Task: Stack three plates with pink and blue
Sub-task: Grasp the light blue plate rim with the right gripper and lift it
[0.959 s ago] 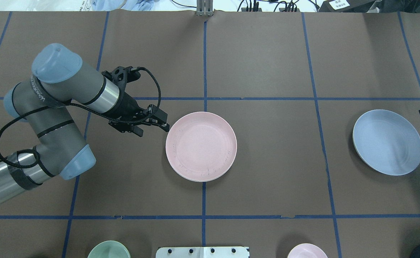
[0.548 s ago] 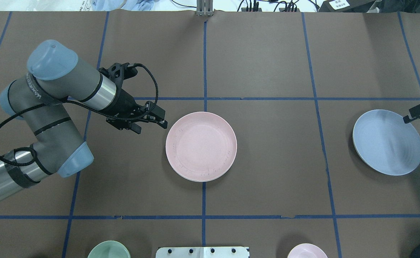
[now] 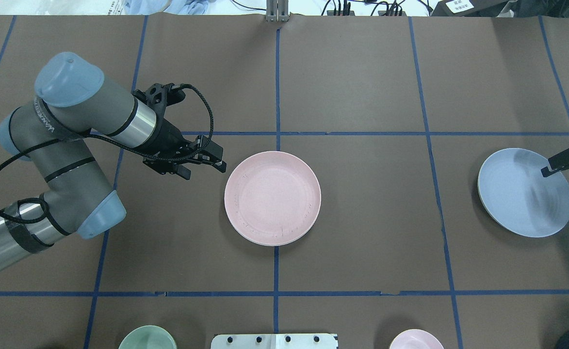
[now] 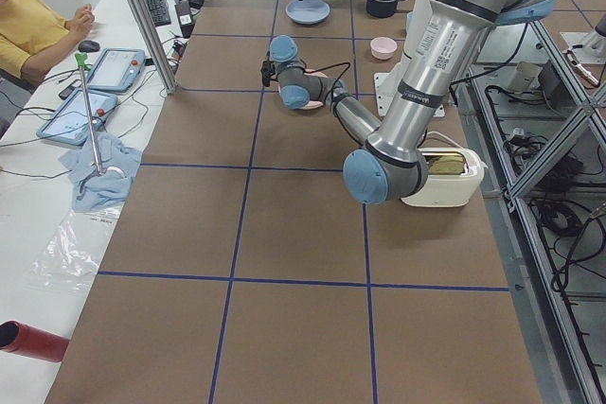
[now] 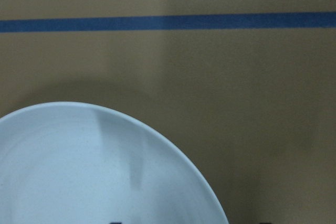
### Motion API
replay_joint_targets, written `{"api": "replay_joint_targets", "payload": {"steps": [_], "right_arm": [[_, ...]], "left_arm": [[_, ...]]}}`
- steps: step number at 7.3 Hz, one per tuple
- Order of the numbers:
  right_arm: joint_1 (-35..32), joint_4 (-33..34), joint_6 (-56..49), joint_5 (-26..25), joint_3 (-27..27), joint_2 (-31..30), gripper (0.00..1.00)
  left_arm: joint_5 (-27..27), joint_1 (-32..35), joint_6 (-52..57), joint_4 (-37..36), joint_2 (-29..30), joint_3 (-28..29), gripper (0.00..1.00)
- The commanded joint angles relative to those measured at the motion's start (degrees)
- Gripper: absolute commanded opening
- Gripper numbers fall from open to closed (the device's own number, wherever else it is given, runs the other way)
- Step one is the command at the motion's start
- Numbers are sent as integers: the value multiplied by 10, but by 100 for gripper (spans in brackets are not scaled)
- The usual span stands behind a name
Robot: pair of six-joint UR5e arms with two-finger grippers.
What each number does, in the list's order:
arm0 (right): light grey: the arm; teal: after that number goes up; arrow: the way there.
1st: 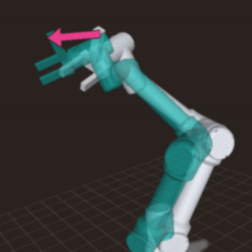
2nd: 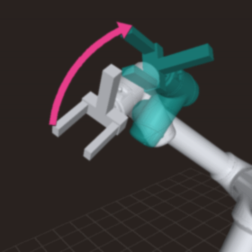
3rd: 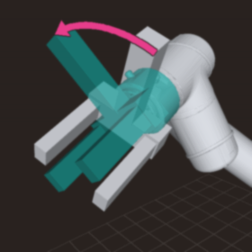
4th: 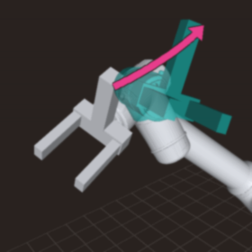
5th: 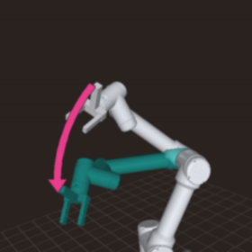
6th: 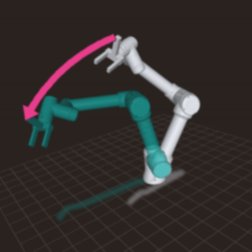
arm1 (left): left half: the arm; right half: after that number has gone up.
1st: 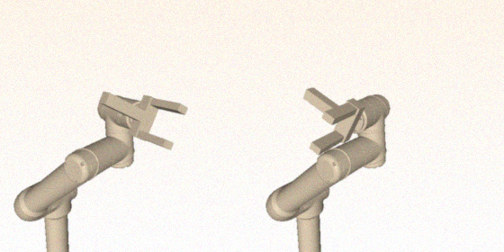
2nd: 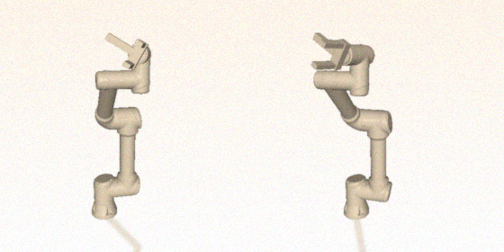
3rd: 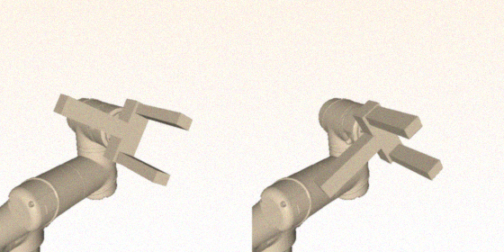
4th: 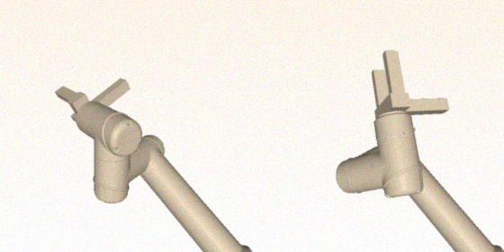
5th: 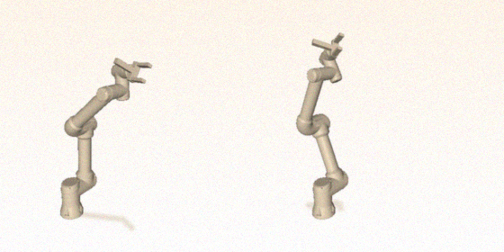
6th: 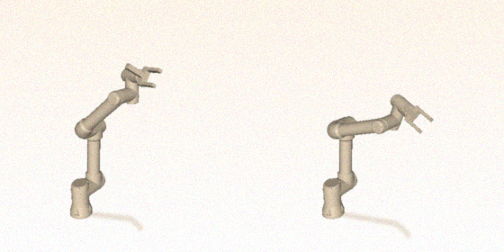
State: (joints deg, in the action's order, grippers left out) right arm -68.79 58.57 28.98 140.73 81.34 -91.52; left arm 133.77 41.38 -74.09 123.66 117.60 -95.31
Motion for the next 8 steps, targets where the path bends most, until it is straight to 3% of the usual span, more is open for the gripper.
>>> {"api": "replay_joint_targets", "payload": {"steps": [1,2,3,4,6,8], "right_arm": [[1,0,0,0,-8,-2,59],[1,0,0,0,-8,-4,31],[1,0,1,0,-8,-7,9],[1,0,1,1,-12,-13,0],[-1,1,9,13,22,-14,0],[-1,1,96,43,88,-5,0]], "left_arm": [[0,3,0,0,-1,0,100],[0,5,0,0,-1,-2,100],[0,5,0,-1,-2,-2,100],[0,8,-1,0,-3,-4,100],[1,11,0,0,-4,-7,100],[2,17,0,0,-12,-13,100]]}}
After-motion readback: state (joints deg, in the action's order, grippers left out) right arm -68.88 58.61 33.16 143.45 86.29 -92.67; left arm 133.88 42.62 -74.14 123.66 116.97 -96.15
